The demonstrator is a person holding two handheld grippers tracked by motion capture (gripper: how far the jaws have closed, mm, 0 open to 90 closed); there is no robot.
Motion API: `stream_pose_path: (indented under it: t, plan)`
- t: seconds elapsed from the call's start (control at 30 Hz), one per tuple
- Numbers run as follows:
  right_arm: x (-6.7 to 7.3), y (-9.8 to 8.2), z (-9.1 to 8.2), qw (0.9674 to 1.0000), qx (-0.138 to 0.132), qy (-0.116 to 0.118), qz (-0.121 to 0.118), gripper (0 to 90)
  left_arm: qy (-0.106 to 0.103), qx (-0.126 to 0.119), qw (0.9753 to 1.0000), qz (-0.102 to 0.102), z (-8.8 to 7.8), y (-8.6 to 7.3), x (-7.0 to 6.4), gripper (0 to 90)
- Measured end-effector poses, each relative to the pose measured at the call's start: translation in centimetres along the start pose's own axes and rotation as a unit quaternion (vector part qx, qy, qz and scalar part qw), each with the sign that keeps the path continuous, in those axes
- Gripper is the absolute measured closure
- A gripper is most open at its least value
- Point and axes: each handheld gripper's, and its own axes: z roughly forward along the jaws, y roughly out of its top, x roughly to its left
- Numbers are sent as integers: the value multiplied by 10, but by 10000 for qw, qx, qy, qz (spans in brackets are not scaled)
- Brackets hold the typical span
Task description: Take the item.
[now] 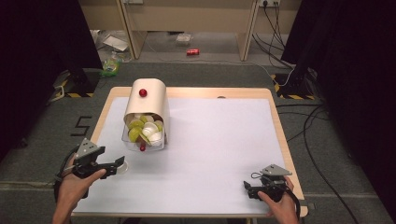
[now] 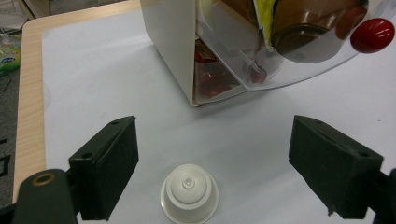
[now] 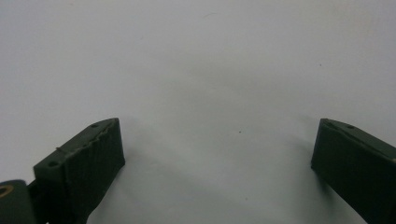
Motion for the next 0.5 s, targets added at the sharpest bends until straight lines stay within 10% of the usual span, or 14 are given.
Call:
stream_pose_path:
  t: [0.5]
  plan:
    - [0, 0, 0, 10000, -3, 2, -29, 28, 53, -139, 9999, -68, 1, 6, -1, 155]
